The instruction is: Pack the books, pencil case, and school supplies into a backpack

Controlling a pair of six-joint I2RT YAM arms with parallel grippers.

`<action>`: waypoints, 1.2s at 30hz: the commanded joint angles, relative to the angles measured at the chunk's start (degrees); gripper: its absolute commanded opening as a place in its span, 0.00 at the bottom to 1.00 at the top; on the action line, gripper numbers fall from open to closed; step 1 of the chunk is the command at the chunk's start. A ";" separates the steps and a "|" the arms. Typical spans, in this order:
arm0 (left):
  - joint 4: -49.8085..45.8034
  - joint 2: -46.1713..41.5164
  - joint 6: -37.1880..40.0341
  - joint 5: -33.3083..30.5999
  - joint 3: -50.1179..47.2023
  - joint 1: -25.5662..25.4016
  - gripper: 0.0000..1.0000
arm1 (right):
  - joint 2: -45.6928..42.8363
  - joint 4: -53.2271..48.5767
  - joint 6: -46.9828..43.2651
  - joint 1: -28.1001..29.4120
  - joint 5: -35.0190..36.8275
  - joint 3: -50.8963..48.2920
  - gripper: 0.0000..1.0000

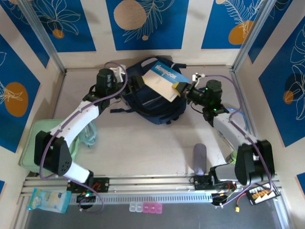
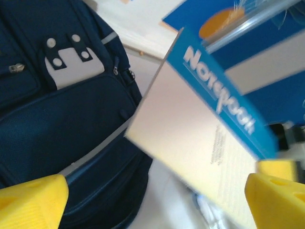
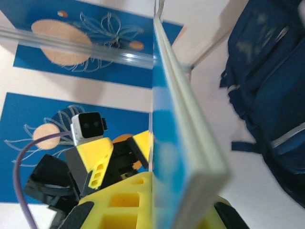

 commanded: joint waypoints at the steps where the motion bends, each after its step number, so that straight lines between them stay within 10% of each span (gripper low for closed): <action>1: -15.06 5.05 20.01 -4.65 6.78 -4.09 1.00 | -5.93 -18.16 -10.73 -3.61 5.69 -0.44 0.03; 13: -29.42 26.34 48.44 -15.51 28.15 -14.19 0.98 | -20.54 -40.82 -18.93 -14.16 15.12 -2.70 0.03; 18: -36.25 35.21 55.33 -21.68 37.69 -17.03 0.79 | -21.56 -42.12 -18.68 -14.65 14.97 -3.23 0.03; 28: -41.37 45.72 56.43 -26.83 48.42 -18.03 0.59 | -22.68 -42.74 -18.14 -15.06 15.02 -3.80 0.04; 36: -41.44 45.74 53.09 -26.68 50.29 -18.09 0.23 | -23.06 -42.81 -17.61 -15.18 15.10 -3.88 0.04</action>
